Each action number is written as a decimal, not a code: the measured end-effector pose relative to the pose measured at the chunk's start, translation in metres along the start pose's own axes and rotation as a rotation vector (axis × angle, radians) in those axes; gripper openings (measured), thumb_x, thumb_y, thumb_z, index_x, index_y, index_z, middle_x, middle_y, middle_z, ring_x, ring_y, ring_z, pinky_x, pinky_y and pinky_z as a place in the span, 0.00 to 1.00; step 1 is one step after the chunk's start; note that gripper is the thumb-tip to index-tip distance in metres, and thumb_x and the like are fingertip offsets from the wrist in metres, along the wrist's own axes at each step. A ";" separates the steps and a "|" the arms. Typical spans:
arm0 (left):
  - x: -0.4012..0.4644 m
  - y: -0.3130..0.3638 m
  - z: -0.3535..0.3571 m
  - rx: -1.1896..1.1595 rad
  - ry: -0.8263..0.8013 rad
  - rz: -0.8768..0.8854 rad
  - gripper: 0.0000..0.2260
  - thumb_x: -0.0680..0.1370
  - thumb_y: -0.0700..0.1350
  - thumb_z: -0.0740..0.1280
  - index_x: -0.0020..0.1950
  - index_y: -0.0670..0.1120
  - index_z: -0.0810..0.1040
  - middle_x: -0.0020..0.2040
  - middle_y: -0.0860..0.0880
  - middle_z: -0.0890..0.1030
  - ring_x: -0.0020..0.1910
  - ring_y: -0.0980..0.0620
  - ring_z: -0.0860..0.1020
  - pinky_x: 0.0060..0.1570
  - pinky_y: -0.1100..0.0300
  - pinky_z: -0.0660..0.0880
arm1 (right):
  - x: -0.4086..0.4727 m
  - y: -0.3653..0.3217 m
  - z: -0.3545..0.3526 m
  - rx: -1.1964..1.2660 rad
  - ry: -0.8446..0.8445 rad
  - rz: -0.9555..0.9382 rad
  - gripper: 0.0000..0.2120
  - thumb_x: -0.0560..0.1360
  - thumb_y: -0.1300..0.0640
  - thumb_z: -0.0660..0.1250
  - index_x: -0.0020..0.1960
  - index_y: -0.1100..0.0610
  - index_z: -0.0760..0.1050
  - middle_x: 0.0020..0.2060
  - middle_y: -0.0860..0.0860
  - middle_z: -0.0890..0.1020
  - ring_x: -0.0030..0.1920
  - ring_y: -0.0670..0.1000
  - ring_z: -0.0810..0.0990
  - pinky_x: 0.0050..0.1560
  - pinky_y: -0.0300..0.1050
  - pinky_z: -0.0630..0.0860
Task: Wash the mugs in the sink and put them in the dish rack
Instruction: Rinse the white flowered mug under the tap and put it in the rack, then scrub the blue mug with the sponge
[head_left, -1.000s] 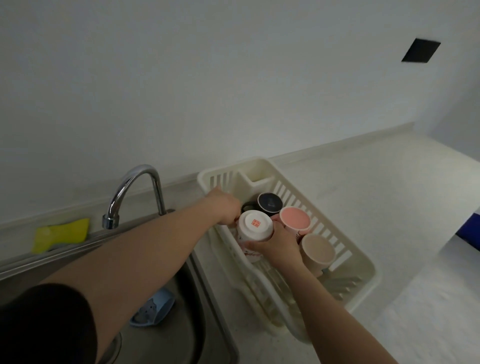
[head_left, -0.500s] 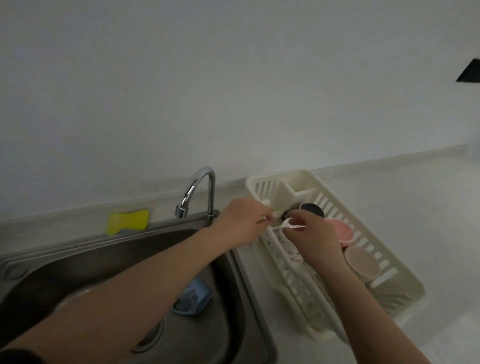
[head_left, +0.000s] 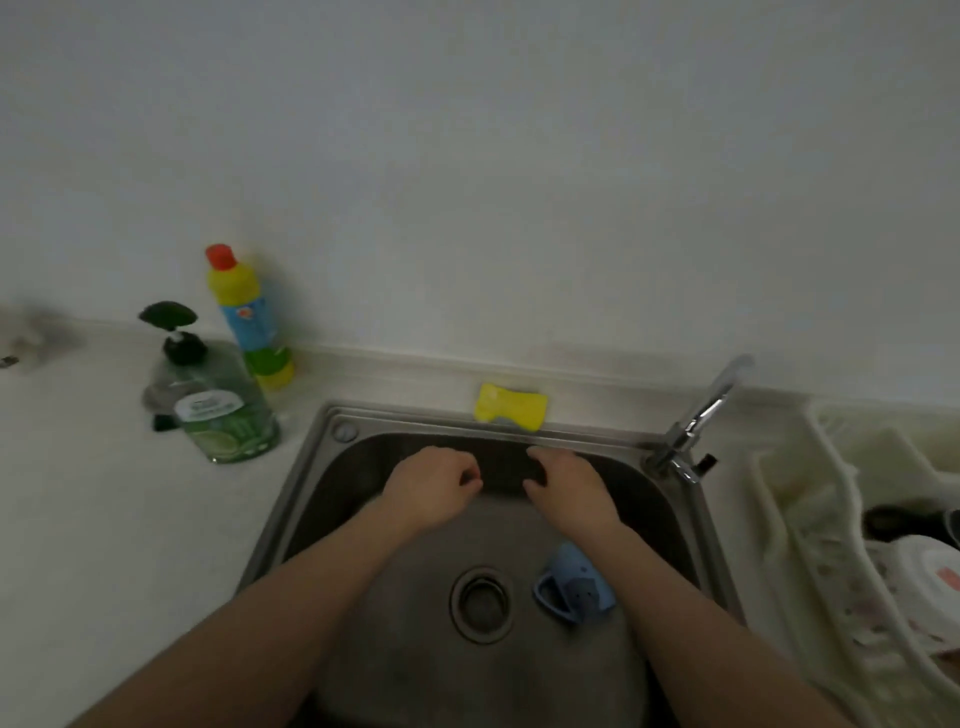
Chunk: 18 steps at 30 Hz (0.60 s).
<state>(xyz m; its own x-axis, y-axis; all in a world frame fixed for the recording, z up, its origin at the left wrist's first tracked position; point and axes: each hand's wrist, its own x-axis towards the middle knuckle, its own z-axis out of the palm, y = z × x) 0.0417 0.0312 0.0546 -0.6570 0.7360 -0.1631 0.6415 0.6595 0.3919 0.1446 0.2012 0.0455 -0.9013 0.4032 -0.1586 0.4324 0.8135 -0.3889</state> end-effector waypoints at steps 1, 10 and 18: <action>0.002 -0.009 0.000 0.011 -0.003 -0.019 0.11 0.78 0.54 0.64 0.56 0.54 0.81 0.53 0.52 0.83 0.54 0.50 0.79 0.52 0.54 0.77 | 0.018 -0.006 0.007 -0.032 -0.007 -0.022 0.26 0.77 0.51 0.65 0.74 0.54 0.65 0.71 0.53 0.70 0.70 0.53 0.68 0.68 0.45 0.64; 0.000 -0.061 0.014 -0.004 -0.018 -0.139 0.12 0.79 0.54 0.61 0.57 0.52 0.81 0.52 0.49 0.83 0.52 0.47 0.80 0.52 0.52 0.78 | 0.118 -0.010 0.054 -0.466 0.052 -0.104 0.30 0.75 0.55 0.66 0.75 0.58 0.60 0.70 0.58 0.66 0.67 0.61 0.66 0.65 0.52 0.67; -0.026 -0.090 -0.023 -0.040 0.097 -0.147 0.11 0.80 0.52 0.62 0.58 0.52 0.80 0.55 0.49 0.81 0.54 0.48 0.78 0.53 0.54 0.76 | 0.105 -0.062 0.048 -0.074 0.260 -0.113 0.10 0.78 0.60 0.62 0.58 0.59 0.76 0.49 0.57 0.79 0.47 0.58 0.77 0.42 0.45 0.70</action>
<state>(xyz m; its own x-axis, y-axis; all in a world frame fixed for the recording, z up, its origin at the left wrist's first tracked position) -0.0077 -0.0509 0.0441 -0.7792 0.6124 -0.1336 0.5204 0.7508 0.4067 0.0218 0.1729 0.0097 -0.9108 0.3940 0.1233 0.3389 0.8841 -0.3218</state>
